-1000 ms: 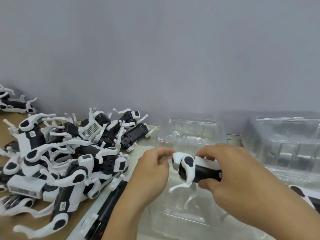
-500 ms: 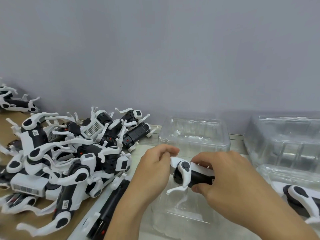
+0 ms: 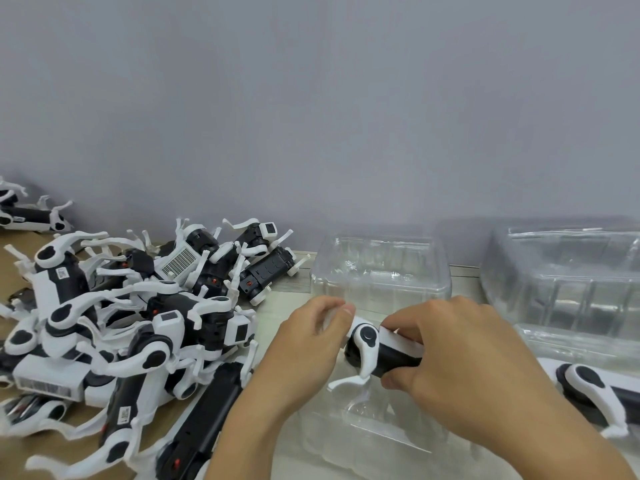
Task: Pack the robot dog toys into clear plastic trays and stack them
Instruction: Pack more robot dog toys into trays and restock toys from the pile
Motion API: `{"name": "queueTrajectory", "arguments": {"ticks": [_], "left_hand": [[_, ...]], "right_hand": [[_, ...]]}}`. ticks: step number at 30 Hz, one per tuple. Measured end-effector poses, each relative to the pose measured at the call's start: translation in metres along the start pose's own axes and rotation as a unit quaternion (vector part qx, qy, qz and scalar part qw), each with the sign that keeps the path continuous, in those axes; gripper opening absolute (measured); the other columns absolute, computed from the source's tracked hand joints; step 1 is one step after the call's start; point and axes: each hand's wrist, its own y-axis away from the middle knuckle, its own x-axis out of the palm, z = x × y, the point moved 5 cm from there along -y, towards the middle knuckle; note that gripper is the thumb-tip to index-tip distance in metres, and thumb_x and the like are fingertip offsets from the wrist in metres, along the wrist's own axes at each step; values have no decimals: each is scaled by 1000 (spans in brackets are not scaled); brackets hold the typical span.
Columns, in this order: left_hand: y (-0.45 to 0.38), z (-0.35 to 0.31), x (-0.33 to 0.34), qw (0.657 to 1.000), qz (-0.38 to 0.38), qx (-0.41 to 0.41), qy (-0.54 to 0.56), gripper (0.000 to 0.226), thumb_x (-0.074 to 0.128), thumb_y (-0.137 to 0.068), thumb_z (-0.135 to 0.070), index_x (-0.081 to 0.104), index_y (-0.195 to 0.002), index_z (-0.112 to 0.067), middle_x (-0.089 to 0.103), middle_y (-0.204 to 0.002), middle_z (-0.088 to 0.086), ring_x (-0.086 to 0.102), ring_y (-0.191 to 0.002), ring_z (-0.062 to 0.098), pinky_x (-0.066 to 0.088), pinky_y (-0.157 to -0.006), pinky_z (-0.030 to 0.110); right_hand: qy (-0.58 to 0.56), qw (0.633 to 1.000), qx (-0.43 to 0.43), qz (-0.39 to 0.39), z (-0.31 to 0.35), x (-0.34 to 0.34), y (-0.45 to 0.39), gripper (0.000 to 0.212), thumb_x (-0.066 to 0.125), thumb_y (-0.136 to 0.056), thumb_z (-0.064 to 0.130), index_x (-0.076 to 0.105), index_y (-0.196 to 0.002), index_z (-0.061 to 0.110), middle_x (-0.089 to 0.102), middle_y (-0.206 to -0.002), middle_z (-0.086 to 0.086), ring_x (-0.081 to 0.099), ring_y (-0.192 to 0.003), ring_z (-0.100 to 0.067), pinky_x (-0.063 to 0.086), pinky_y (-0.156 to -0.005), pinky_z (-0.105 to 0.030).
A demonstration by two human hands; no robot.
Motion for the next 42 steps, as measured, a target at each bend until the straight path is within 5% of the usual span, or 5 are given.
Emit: {"name": "queueTrajectory", "arguments": {"ticks": [5,10,18,25,42], "left_hand": [[2,10,6,995,22,-38,85,14,57,-95,-49,68,-97,-40,69,-91,-26,62,-80,-13,42,-78,17],[-1,16,7,990,47,-53,122,34,61,-74,-59,69,-106,-49,67,-119,-12,58,-121,9,41,-111,39],[-4,19,5,987,30,-36,155,31,63,-70,-61,70,-95,-42,70,-103,-14,63,-107,10,45,-94,32],[-7,21,11,977,18,-33,208,42,67,-61,-60,72,-94,-35,71,-109,3,64,-113,27,43,-108,56],[-9,27,14,968,32,-57,244,25,65,-76,-43,74,-95,-31,64,-119,20,57,-120,42,38,-111,60]], "right_hand": [[10,1000,4,0,1,0,0,38,73,-70,58,59,-104,47,63,-90,17,52,-84,-15,34,-63,-29],[31,999,-2,-9,5,-1,1,33,70,-74,55,58,-102,43,62,-90,16,49,-80,-17,30,-58,-28],[17,1000,-10,-20,11,3,1,17,64,-82,42,61,-97,34,53,-99,15,54,-92,-10,40,-66,-29],[13,1000,-8,-27,13,4,0,10,63,-80,34,56,-86,30,54,-91,14,52,-86,-11,36,-59,-27],[25,998,-19,-59,14,7,-1,9,60,-78,36,55,-82,30,56,-87,12,52,-80,-13,34,-58,-28]]}}
